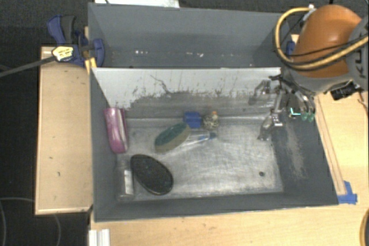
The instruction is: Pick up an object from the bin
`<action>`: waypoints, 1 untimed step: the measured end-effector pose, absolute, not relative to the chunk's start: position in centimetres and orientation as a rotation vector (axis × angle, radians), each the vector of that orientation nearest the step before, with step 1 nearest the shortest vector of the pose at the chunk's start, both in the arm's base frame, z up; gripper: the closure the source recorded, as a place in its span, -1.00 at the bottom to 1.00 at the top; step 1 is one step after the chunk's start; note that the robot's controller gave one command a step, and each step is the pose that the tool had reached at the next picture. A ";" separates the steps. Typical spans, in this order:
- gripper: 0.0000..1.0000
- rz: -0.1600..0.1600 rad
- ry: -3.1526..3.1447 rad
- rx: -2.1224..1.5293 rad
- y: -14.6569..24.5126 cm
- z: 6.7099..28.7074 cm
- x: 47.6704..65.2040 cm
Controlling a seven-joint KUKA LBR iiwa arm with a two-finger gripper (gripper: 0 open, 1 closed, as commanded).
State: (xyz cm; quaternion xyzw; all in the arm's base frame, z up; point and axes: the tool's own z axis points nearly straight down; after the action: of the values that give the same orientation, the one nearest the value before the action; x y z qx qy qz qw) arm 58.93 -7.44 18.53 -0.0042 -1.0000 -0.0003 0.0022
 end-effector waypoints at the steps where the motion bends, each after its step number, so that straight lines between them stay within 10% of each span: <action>1: -1.00 -0.007 -3.144 -0.239 1.2 27.3 59.4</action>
Offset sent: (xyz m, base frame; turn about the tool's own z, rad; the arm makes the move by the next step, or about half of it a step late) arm 0.0031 0.0818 0.0825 0.1493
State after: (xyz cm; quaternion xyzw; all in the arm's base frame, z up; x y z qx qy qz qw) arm 59.45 1.23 27.26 -0.0757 -0.9971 -0.0021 -0.0057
